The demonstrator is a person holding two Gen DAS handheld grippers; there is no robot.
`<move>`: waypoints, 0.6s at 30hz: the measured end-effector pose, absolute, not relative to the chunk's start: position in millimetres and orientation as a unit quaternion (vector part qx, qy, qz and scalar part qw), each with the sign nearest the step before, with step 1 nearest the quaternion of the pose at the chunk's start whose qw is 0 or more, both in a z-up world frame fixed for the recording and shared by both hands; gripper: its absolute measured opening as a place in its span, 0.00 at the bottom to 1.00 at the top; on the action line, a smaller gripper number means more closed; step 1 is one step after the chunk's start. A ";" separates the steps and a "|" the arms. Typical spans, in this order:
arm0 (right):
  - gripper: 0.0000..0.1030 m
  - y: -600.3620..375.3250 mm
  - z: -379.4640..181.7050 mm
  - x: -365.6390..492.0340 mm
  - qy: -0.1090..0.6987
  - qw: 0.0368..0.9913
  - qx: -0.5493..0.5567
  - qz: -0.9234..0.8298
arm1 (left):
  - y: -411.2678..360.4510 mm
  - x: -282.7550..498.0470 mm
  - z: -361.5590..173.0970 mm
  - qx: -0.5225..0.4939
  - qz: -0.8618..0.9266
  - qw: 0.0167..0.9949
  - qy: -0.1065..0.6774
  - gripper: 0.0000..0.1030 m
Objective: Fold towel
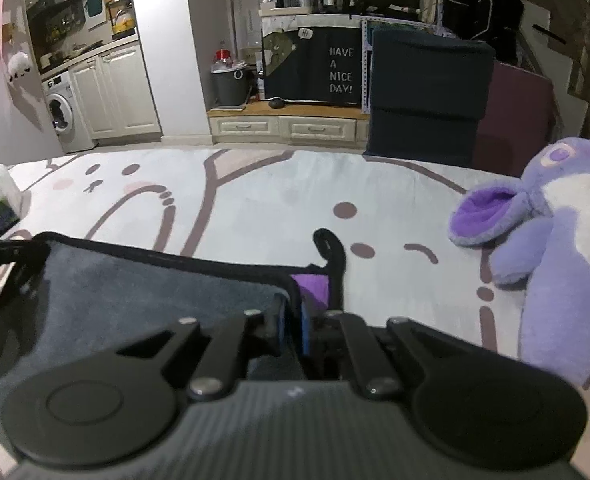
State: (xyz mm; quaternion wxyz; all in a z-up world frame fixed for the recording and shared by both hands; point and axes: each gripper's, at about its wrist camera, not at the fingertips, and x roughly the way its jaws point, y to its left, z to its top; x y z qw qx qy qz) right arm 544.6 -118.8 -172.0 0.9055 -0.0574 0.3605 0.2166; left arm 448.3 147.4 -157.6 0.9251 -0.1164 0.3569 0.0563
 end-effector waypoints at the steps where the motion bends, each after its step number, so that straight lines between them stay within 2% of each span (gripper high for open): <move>1: 0.22 -118.9 -172.6 544.4 0.360 0.907 -0.060 0.212 | 146.8 448.2 -157.3 -0.114 0.059 0.925 0.357 0.09; 3: 0.40 -119.6 -172.8 544.9 0.357 0.909 -0.066 0.204 | 145.4 449.6 -156.7 -0.110 0.063 0.924 0.360 0.18; 4: 0.52 -120.9 -172.1 544.4 0.355 0.911 -0.067 0.201 | 145.7 449.1 -156.3 -0.113 0.064 0.924 0.361 0.28; 5: 0.58 -122.2 -171.3 543.5 0.352 0.912 -0.067 0.201 | 145.9 448.5 -155.7 -0.116 0.064 0.923 0.362 0.37; 9: 0.72 -126.6 -167.3 541.2 0.349 0.914 -0.063 0.198 | 145.1 445.4 -151.6 -0.119 0.069 0.920 0.366 0.61; 11: 0.82 -128.1 -164.1 538.7 0.343 0.916 -0.063 0.197 | 144.3 442.5 -148.2 -0.120 0.074 0.920 0.366 0.79; 14: 0.90 -128.7 -159.0 535.3 0.336 0.919 -0.060 0.199 | 143.2 437.5 -142.8 -0.118 0.085 0.921 0.362 0.91; 18: 0.99 -130.0 -151.2 528.0 0.333 0.920 -0.054 0.198 | 140.8 430.6 -134.6 -0.103 0.090 0.922 0.363 0.99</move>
